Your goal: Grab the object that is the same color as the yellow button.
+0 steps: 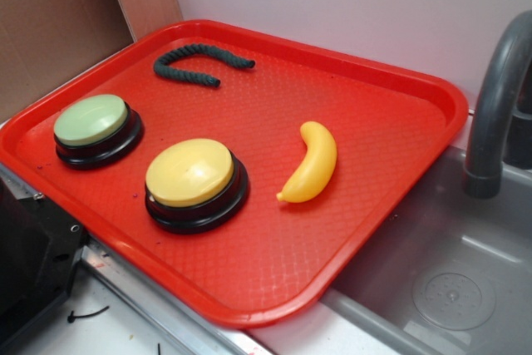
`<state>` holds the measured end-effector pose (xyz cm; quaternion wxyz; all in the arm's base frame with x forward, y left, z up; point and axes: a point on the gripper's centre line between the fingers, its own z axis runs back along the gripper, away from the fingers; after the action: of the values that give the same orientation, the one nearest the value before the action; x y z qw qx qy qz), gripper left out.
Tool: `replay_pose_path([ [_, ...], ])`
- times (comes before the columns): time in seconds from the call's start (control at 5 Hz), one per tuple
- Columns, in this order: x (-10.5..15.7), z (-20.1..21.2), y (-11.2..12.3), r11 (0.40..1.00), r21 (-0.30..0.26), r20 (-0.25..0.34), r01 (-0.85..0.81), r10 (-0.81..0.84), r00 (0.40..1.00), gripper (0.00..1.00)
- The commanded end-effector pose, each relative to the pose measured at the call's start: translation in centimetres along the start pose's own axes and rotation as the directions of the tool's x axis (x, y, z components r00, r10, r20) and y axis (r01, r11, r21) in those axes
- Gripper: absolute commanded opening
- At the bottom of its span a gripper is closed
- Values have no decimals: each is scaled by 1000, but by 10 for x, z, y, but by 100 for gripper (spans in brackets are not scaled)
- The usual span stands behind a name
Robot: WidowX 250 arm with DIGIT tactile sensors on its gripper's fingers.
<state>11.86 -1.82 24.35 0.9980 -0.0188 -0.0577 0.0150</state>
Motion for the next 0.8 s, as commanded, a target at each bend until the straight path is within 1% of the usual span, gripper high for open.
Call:
replay_pose_path([
  [0.0,0,0,0,1000,0,0,0,0,1000,100],
  [0.2,7,-10,-9,996,23,19,-86,86,996,100],
  [0.4,15,-22,-19,979,23,60,-200,199,978,100],
  [0.6,36,-43,-39,973,-30,8,-229,230,973,100],
])
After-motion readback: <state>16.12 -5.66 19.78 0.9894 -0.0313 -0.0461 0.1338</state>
